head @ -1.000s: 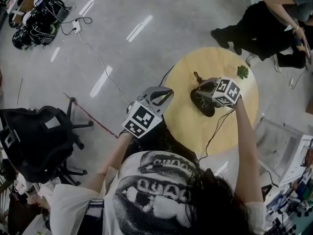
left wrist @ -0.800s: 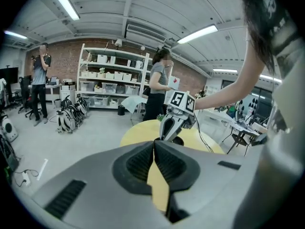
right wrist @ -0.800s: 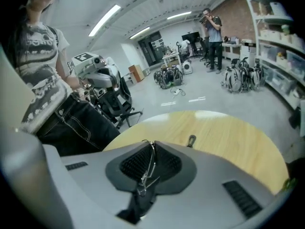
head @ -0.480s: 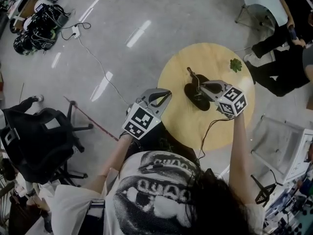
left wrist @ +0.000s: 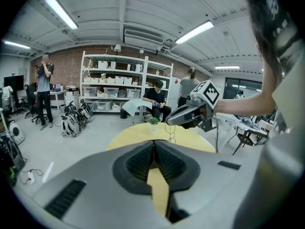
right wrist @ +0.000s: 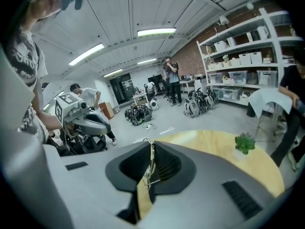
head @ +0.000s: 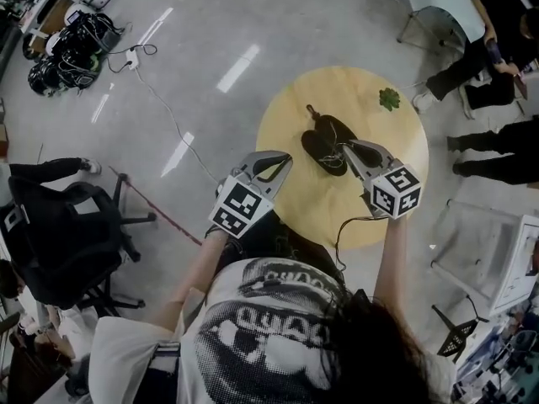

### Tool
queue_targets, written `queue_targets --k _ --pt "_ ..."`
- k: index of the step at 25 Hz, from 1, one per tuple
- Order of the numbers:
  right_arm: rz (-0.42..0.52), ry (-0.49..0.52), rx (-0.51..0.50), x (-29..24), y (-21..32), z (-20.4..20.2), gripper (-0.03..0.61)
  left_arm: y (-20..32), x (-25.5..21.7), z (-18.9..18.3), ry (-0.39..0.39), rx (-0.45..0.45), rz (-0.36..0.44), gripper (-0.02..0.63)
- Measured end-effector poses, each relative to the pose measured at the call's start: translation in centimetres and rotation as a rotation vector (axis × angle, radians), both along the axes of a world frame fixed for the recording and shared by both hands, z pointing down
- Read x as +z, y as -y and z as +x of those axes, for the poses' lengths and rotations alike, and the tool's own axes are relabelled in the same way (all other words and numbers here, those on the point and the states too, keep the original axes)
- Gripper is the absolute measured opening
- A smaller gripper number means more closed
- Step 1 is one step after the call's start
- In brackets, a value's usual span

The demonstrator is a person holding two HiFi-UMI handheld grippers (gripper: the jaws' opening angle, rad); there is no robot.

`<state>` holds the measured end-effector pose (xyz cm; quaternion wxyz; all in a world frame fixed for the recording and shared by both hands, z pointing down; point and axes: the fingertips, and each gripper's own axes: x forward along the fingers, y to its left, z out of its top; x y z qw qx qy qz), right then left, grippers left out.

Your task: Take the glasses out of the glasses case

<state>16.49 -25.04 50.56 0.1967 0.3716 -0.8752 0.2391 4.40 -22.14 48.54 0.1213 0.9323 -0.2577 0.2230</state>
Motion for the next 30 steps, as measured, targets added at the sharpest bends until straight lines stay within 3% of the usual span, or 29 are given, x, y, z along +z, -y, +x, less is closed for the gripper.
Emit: queue_targets --k 13,21,30 --pt "0.136 0.076 0.001 -4.3 -8.6 0.5 0.021 -8.6 -1.3 0.3 0.008 -0.157 0.041 0.015" --pt "0.136 0.139 -0.026 -4.4 -13.3 -1.4 0.021 -14.0 -1.5 -1.6 0.059 -0.223 0.035 0.015" --pt "0.128 0.187 -0.053 -4.5 -16.4 -4.1 0.021 -17.4 -1.8 -3.8 0.033 -0.291 0.019 0.015"
